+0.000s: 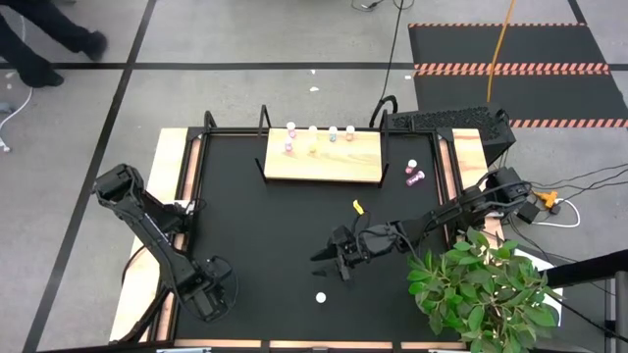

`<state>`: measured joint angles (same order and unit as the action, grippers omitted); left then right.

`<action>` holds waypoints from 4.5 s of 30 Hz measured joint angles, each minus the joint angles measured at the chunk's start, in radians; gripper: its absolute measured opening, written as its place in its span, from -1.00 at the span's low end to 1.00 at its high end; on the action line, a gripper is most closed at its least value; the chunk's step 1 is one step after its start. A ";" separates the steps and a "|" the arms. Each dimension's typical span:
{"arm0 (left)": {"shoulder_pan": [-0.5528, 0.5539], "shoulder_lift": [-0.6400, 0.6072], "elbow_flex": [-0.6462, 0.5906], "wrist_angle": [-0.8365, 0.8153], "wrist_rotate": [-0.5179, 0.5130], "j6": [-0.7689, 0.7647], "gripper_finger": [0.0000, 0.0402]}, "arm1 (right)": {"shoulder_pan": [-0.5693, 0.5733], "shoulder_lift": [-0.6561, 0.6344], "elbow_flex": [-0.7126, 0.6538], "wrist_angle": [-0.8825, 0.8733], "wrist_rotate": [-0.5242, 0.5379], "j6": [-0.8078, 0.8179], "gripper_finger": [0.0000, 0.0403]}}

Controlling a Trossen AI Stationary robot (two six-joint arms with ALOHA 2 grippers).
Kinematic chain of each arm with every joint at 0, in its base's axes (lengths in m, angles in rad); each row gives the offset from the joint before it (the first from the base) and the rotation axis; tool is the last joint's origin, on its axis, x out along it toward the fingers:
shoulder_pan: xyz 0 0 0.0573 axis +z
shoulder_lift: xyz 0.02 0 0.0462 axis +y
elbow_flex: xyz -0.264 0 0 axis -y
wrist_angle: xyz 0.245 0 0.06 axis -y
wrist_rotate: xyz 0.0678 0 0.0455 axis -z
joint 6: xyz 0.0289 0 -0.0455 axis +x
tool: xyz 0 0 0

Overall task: Pick and place medicine bottles onto shelf by color
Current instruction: Put the bottom blue pill bottle on the shelf aligned with the other blue pill bottle

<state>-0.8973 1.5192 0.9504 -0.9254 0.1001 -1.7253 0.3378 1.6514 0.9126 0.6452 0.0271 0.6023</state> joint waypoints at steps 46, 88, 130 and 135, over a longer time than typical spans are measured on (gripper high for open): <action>1.165 0.476 1.212 -0.412 0.000 1.279 -0.42 | -0.251 -0.788 -0.002 -1.198 0.265 -0.390 0.04; 1.332 0.807 1.331 -0.251 -0.136 2.084 -0.41 | -0.675 -0.786 -0.002 -1.090 0.157 -0.251 0.04; 1.342 0.847 1.331 -0.093 -0.147 2.168 -0.32 | -0.674 -0.786 -0.002 -1.114 0.155 -0.174 0.04; 1.345 0.847 1.331 -0.094 -0.142 2.169 -0.32 | -0.674 -0.786 -0.002 -1.116 0.155 -0.172 0.04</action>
<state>0.4480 2.3657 2.2810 -1.0199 -0.0414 0.4435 -0.3367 0.8654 0.9104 -0.4708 0.1825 0.4305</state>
